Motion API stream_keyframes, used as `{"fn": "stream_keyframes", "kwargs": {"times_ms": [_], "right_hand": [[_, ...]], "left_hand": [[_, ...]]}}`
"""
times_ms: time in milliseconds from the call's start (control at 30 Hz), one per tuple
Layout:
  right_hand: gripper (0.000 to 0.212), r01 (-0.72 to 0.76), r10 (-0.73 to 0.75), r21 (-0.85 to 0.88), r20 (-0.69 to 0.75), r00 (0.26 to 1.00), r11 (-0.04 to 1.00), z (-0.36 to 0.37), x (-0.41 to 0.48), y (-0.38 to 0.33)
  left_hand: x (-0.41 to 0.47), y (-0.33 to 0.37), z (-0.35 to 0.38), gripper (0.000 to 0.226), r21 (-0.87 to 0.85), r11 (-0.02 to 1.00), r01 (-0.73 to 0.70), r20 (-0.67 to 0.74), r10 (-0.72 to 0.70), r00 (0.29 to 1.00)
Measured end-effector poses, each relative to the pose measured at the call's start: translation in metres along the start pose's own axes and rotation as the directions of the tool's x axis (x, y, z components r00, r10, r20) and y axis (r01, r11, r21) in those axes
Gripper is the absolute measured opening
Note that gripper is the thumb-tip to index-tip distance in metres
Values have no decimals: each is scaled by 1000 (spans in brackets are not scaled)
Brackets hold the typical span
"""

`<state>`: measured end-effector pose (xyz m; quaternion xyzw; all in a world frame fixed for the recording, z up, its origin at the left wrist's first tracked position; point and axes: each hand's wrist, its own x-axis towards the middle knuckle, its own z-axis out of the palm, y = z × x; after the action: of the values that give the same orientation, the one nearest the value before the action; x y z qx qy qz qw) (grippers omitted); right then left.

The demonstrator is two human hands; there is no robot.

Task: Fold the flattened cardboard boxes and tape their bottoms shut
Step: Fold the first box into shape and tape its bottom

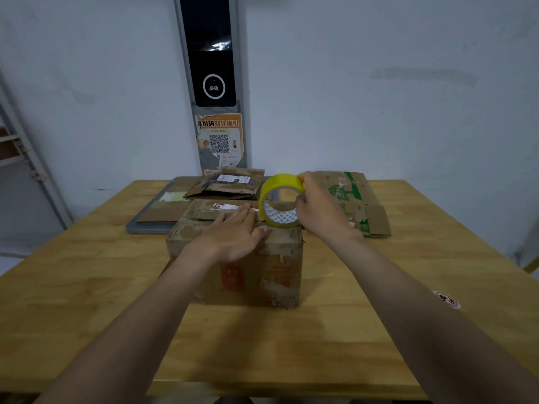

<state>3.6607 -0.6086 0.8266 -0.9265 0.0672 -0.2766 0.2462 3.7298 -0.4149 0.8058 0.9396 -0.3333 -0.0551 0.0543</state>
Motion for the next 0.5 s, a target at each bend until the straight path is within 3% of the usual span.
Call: {"fn": "stream_keyframes", "kwargs": {"times_ms": [133,333,500], "right_hand": [[32,-3,4,-39,20,1000,999,-19,7,7],[45,-40,37,-302,-18,999,952,-50,-10,53],[38,-85,87,-286,-8,996,954,-22,-35,77]], "left_hand": [[0,-2,3,77,18,1000,-3,-26,3,1000],[-2,0,4,81,35,999,14,-42,-13,999],[-4,4,2,83,32,999,20,-39,-19,999]]}}
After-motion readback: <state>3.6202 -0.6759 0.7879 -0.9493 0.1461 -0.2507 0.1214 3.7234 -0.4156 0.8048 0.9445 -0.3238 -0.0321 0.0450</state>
